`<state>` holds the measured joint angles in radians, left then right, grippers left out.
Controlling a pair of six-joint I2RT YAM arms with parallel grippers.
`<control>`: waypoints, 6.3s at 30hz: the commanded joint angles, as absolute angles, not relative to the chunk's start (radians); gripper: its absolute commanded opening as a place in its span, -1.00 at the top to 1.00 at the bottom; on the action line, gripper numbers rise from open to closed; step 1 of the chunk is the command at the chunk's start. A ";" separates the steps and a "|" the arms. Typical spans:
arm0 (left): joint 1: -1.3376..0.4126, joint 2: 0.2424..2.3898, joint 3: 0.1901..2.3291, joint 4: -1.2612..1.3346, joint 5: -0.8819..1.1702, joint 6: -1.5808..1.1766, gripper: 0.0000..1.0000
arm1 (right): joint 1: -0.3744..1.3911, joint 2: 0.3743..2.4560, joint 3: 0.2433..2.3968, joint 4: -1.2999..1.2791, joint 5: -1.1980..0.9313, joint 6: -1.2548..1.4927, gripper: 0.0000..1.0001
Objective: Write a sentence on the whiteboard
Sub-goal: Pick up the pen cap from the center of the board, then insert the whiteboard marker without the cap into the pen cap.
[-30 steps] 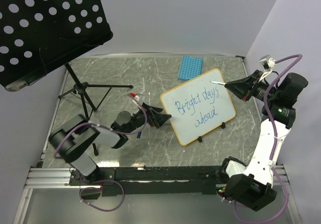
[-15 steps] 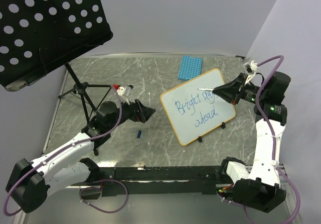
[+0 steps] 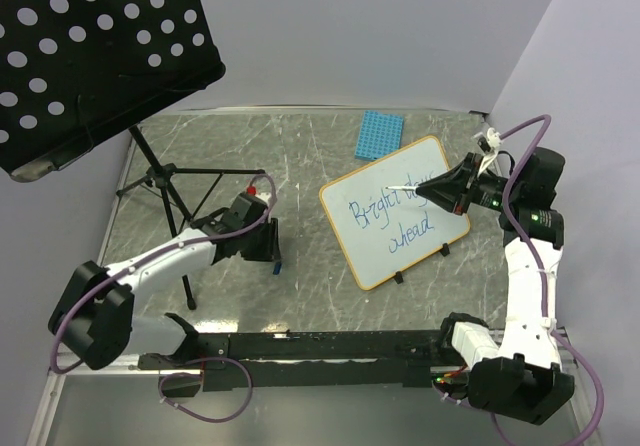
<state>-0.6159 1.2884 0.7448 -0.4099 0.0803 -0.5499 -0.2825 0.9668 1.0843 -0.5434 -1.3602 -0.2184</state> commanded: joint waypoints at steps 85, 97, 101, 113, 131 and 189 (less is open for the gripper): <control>-0.953 1.058 0.676 0.037 0.172 0.041 0.98 | 0.385 1.266 1.177 -0.782 -1.167 -0.542 1.00; -0.986 1.074 0.706 0.020 0.181 0.060 0.98 | 0.405 1.295 1.178 -0.741 -1.085 -0.503 1.00; -0.988 1.077 0.701 0.017 0.178 0.060 0.98 | 0.405 1.293 1.181 -0.742 -1.086 -0.502 1.00; -0.988 1.088 0.693 0.017 0.170 0.057 0.98 | 0.407 1.282 1.187 -0.756 -1.088 -0.509 1.00; -0.988 1.072 0.689 0.020 0.160 0.048 0.98 | 0.425 1.307 1.177 -0.756 -1.051 -0.512 1.00; -0.994 1.036 0.776 0.348 0.207 -0.049 0.98 | 0.561 1.503 1.155 -0.710 -1.143 -0.466 1.00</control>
